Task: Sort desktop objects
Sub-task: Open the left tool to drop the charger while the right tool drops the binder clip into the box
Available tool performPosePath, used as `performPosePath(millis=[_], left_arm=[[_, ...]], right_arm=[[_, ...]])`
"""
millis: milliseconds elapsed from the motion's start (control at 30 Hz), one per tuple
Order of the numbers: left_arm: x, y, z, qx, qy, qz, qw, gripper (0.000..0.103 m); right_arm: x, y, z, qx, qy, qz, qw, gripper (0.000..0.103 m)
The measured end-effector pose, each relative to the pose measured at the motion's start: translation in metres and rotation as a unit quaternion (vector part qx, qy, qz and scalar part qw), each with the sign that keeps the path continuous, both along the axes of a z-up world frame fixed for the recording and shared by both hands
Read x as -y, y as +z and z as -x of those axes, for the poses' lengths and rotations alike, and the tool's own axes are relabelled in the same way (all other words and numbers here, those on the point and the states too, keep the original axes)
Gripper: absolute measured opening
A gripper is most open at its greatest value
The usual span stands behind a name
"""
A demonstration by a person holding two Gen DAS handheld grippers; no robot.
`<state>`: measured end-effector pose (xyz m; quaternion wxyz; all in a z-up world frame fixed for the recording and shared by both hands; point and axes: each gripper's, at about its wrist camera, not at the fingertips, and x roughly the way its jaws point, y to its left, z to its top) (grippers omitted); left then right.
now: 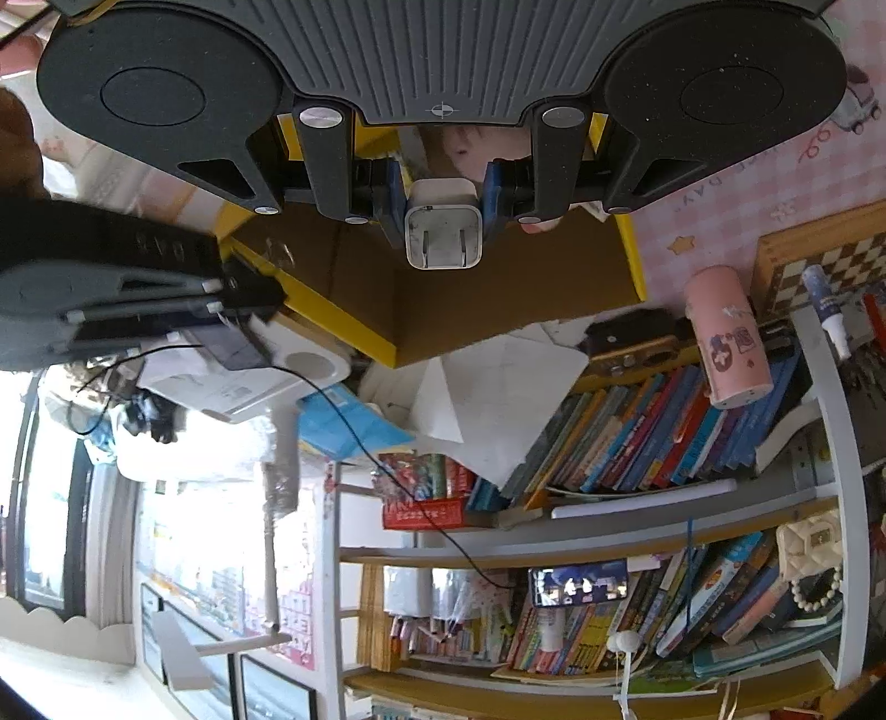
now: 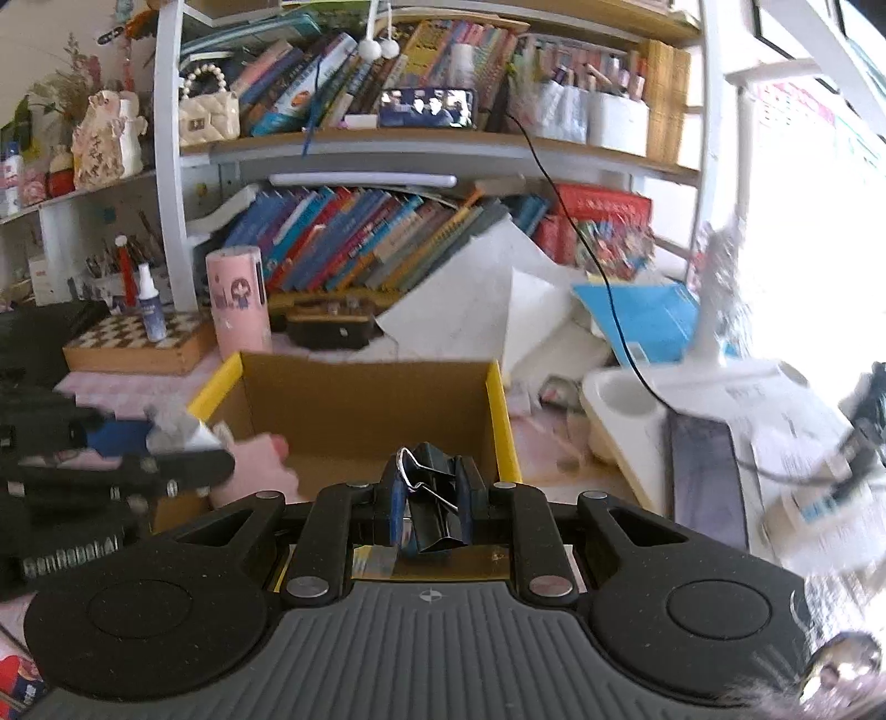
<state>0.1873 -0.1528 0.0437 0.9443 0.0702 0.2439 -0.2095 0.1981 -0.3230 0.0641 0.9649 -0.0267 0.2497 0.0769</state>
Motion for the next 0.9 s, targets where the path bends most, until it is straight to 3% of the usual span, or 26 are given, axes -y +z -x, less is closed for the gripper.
performPosePath(millis=[267,533,733,900], left_arm=[[0.009,-0.017,-0.028,-0.037,0.031,-0.019,0.9987,0.026],[0.011,-0.035,-0.045,-0.085,0.048,-0.033,0.9946,0.026],[0.015,-0.042,-0.052,-0.108,0.048,-0.04,0.9922,0.026],[0.015,-0.043,-0.057,-0.124,0.051,-0.033,0.9904,0.026]], right_arm=[[-0.001,-0.005,-0.056,-0.007,0.041,0.011,0.999,0.017],[-0.017,-0.03,-0.113,-0.073,0.09,0.027,0.993,0.017],[-0.04,-0.052,-0.144,-0.123,0.137,0.072,0.98,0.017],[-0.046,-0.058,-0.155,-0.169,0.162,0.077,0.969,0.017]])
